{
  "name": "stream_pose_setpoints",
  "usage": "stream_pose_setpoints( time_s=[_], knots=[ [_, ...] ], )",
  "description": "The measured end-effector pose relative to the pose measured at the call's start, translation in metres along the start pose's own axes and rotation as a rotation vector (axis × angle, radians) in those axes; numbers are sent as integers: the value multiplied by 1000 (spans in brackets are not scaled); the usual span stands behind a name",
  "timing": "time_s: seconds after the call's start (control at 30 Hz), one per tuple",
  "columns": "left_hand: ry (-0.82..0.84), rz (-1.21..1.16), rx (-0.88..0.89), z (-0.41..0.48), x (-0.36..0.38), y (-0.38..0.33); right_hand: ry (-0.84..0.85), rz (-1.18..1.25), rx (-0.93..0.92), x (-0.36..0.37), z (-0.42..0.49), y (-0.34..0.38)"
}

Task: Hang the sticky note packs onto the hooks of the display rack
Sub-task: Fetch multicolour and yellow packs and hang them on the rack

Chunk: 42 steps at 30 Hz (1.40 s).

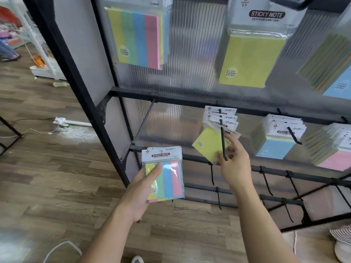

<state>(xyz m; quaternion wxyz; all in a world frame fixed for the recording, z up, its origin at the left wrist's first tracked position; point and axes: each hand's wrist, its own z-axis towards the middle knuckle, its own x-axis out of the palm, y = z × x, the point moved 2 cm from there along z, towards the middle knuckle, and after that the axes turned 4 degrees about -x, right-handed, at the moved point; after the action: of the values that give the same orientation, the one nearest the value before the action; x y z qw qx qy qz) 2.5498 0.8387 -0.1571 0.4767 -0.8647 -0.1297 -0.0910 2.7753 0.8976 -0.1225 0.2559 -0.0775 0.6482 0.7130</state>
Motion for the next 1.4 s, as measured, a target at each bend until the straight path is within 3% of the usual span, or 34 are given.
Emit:
stream_pose_setpoints(
  time_s=[0.23,0.4,0.6,0.97,1.13,1.4],
  knots=[
    [23,0,32,-5,-5,-8,47,-92,-11,9,-1,1],
    [21,12,31,-7,-10,-9,6,94,181,28,-26,13],
    [41,37,56,-13,-13,-11,345,292,101,62,-48,39],
    [-11,-23,50,-33,-48,-12,447,289,15,87,-68,56],
    [-80,-49,85,-41,-66,-14,467,398,-2,99,-78,69],
    [-173,-104,105,-46,-93,-14,346,505,-202,100,-86,92]
  ],
)
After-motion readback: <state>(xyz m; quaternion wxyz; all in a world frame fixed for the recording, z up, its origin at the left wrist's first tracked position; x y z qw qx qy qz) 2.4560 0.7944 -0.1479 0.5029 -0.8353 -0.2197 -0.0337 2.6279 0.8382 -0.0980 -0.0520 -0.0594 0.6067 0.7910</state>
